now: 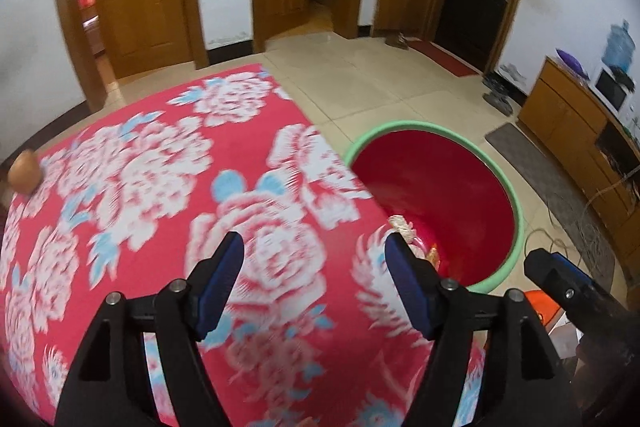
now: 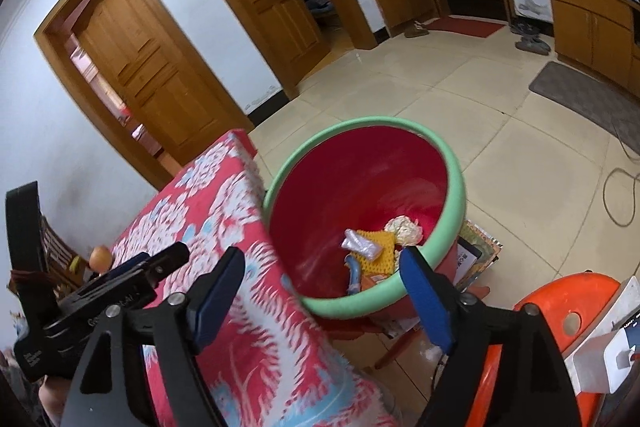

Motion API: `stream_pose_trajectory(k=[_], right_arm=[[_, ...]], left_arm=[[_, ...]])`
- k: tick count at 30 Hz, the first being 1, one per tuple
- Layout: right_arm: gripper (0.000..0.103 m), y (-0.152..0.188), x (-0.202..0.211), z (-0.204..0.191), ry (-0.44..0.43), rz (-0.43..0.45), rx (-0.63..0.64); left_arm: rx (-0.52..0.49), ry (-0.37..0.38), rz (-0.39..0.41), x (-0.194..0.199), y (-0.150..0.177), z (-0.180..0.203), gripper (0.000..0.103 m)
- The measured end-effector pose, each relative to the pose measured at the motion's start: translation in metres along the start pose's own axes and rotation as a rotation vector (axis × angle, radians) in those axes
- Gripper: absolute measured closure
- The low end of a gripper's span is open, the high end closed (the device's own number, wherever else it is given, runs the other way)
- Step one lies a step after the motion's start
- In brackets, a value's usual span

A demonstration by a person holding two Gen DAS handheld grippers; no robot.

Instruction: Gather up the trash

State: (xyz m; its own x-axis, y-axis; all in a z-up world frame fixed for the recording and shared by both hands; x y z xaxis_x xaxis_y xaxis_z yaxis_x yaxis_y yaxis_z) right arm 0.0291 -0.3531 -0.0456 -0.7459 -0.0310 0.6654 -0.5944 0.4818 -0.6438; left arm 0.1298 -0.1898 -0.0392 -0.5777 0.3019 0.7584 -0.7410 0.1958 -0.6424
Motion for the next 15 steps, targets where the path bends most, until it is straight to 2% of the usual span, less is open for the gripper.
stream_pose_trajectory(k=[2, 5, 8, 15], right_arm=[[0.016, 0.004, 0.003, -0.01, -0.002, -0.001, 0.025], [0.014, 0.012, 0.01, -0.026, -0.006, -0.002, 0.06], [0.007, 0.021, 0.019, -0.045, -0.016, 0.004, 0.112], [0.007, 0.035, 0.042, -0.082, -0.042, 0.036, 0.205]], left_arm=[[0.023, -0.018, 0.004, 0.009, 0.005, -0.01, 0.03], [0.048, -0.095, 0.018, 0.027, 0.014, -0.03, 0.03], [0.06, -0.157, 0.037, 0.046, 0.025, -0.047, 0.03], [0.12, -0.205, 0.091, 0.09, 0.046, -0.075, 0.028]])
Point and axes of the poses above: each gripper's, at about its wrist camera, not at the fingertips, and x roughly against the way its jaws point, z to its right, y to its underside, the point moved 6 cm from there along -x, roughly the way its jaws point, and after that the axes turned 3 degrees about x, right-handed, at the moved point
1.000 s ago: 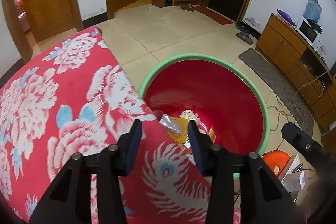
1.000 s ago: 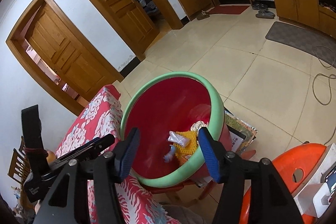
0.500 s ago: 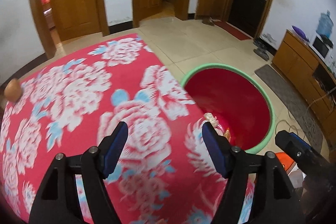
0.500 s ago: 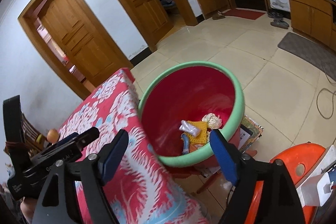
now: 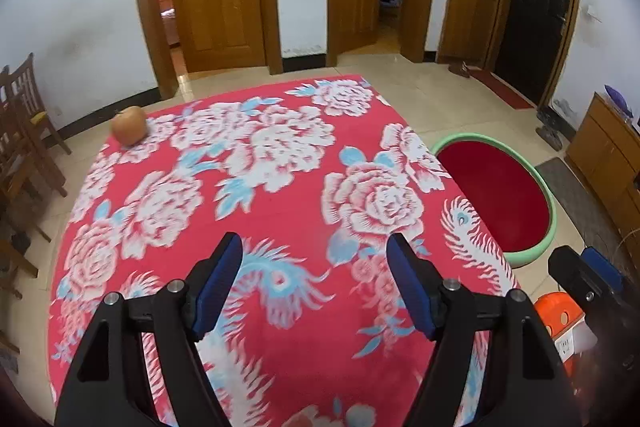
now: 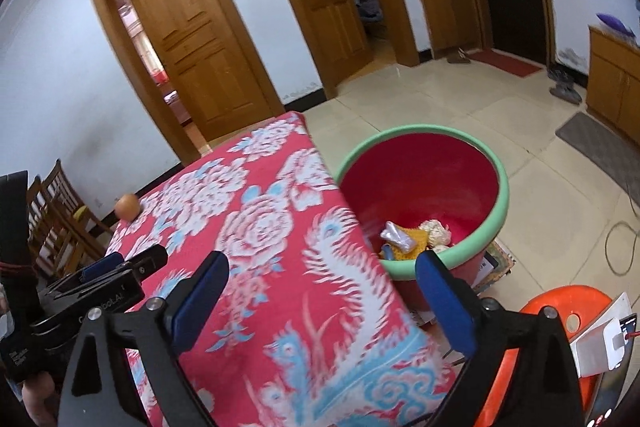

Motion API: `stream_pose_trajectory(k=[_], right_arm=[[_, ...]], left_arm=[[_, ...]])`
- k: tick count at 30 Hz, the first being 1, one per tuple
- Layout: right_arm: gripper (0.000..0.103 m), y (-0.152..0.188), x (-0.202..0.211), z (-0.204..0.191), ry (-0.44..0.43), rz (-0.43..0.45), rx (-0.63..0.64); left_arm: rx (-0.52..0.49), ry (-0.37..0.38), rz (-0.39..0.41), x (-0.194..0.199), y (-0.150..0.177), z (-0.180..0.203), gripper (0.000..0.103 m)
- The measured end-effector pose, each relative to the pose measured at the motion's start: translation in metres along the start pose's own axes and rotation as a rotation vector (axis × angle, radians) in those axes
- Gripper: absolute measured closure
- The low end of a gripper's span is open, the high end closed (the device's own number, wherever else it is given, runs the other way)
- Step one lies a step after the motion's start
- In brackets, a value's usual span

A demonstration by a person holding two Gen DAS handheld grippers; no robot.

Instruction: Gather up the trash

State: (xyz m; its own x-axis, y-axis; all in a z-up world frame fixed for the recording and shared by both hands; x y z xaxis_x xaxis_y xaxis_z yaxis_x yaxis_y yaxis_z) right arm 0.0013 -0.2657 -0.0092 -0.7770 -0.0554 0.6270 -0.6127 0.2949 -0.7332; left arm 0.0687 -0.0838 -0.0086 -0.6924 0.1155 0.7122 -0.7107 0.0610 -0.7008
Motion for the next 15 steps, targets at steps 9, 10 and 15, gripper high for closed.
stream_pose_trajectory(k=[9, 10, 15], right_arm=[[0.004, 0.008, 0.026, -0.04, 0.0, 0.062, 0.109], [0.004, 0.008, 0.028, -0.043, 0.003, 0.066, 0.118], [0.004, 0.012, 0.032, -0.051, 0.007, 0.076, 0.145]], left_arm=[[0.079, -0.044, 0.052, 0.037, 0.018, -0.035, 0.025], [0.088, -0.049, 0.057, 0.04, 0.019, -0.038, 0.025], [0.122, -0.066, 0.074, 0.048, 0.024, -0.05, 0.025]])
Point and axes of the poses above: each gripper's, at about its wrist camera, not at the fingertips, and x roughly against the way its jaws point, z to its right, y to its underside, the point moved 6 cm from there along -x, roughly the way its jaws point, and after that the axes turned 3 degrees about x, right-handed, at the moved point
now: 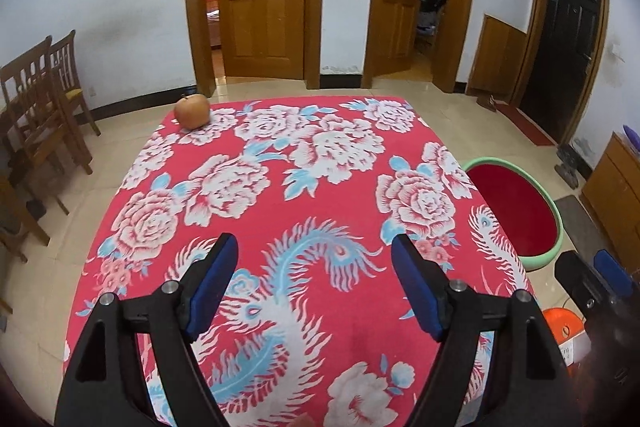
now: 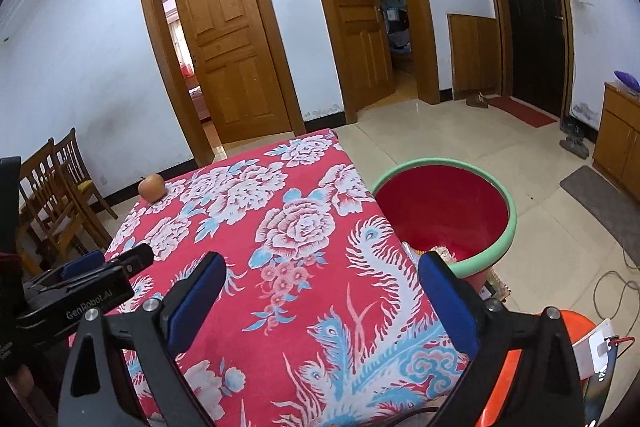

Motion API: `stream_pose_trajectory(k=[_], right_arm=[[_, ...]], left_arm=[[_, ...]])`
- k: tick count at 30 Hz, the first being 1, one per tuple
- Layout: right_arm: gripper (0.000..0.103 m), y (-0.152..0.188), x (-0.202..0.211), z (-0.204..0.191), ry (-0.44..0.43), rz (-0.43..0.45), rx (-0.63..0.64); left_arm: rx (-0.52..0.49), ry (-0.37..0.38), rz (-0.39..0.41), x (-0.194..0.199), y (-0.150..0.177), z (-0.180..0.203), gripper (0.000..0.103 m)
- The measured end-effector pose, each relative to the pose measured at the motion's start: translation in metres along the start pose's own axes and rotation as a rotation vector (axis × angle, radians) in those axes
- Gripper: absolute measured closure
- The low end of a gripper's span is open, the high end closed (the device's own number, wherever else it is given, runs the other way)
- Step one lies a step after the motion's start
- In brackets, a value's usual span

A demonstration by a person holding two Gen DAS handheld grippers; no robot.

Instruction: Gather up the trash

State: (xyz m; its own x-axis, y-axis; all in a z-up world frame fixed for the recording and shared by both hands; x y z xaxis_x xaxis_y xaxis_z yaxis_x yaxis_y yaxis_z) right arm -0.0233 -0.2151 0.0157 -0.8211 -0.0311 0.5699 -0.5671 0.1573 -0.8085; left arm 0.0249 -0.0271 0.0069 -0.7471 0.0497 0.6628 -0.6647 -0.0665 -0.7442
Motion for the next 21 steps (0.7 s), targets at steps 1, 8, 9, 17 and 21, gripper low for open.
stream_pose_trajectory(k=[1, 8, 9, 17, 21], right_arm=[[0.004, 0.0006, 0.001, -0.0013, -0.001, 0.001, 0.004], [0.004, -0.0003, 0.0048, -0.0052, -0.003, 0.019, 0.006], [0.004, 0.0001, 0.0055, -0.005, -0.003, 0.021, 0.005], [0.003, 0.0003, 0.0055, -0.0053, -0.001, 0.024, 0.006], [0.003, 0.0003, 0.0057, -0.0053, -0.001, 0.023, 0.006]], left_arm=[[0.004, 0.001, 0.002, 0.0011, 0.0008, -0.0016, 0.024], [0.03, 0.005, 0.019, 0.0057, 0.003, -0.0084, 0.024], [0.032, 0.006, 0.022, 0.0061, 0.0024, -0.0084, 0.024], [0.029, -0.013, 0.039, 0.0072, 0.0023, -0.0107, 0.024], [0.025, -0.009, 0.041, 0.008, 0.0031, -0.0107, 0.024]])
Point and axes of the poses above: each gripper's, at about its wrist camera, not at the fingertips, and x roughly against the way its jaws point, z to its right, y to its underside, the point moved 6 cm from there along -x, roughly the way its jaws point, and after that the axes turned 3 degrees about x, right-handed, at the moved point
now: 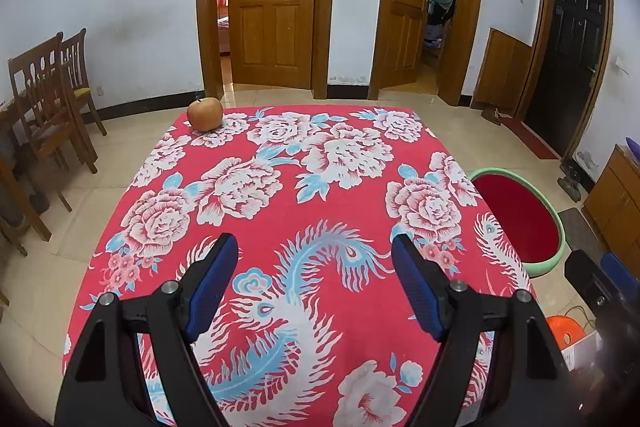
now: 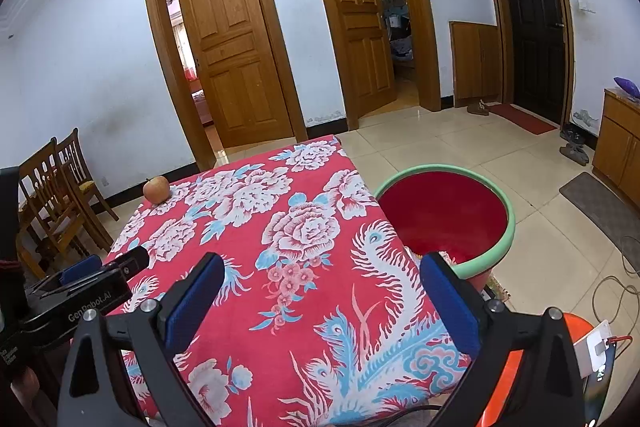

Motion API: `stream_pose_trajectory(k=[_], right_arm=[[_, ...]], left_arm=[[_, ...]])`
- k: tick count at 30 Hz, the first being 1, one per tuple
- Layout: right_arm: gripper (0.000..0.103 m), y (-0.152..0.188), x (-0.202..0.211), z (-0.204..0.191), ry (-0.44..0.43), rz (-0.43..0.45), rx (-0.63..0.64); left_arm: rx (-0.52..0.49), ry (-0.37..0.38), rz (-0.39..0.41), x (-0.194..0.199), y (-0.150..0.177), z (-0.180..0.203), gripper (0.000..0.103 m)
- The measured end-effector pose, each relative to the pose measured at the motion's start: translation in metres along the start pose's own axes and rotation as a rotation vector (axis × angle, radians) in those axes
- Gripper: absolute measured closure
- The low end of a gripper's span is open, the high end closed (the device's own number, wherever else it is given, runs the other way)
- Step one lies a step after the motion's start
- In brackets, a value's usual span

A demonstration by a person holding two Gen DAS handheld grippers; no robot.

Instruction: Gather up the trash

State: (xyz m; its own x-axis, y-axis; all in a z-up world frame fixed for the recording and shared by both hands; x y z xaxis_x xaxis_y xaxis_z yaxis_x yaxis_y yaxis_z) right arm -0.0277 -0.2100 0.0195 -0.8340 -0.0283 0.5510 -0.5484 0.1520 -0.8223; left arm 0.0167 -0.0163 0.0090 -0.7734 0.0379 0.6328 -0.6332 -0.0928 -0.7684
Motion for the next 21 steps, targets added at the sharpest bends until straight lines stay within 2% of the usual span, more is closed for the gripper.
stream_pose_trajectory(k=[8, 21], right_arm=[[0.003, 0.0, 0.0, 0.0, -0.001, -0.001, 0.0], [0.003, 0.006, -0.002, -0.001, -0.006, -0.012, -0.005]], left_arm=[[0.009, 0.01, -0.004, 0.0, 0.002, 0.0, 0.024], [0.029, -0.03, 0.004, -0.001, 0.001, -0.012, 0.024]])
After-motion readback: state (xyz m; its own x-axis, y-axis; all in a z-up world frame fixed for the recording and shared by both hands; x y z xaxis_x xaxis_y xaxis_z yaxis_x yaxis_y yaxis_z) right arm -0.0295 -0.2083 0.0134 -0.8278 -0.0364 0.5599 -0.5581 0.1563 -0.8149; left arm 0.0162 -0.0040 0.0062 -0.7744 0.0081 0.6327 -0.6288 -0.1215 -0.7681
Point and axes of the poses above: each gripper's, at about its wrist camera, not at the fingertips, and x roughly against the way its jaws point, z to its right, y to its underside, the point moved 6 cm from there along -x, roughly the way its jaws point, and after that the axes turned 3 degrees about x, right-handed, at the moved point
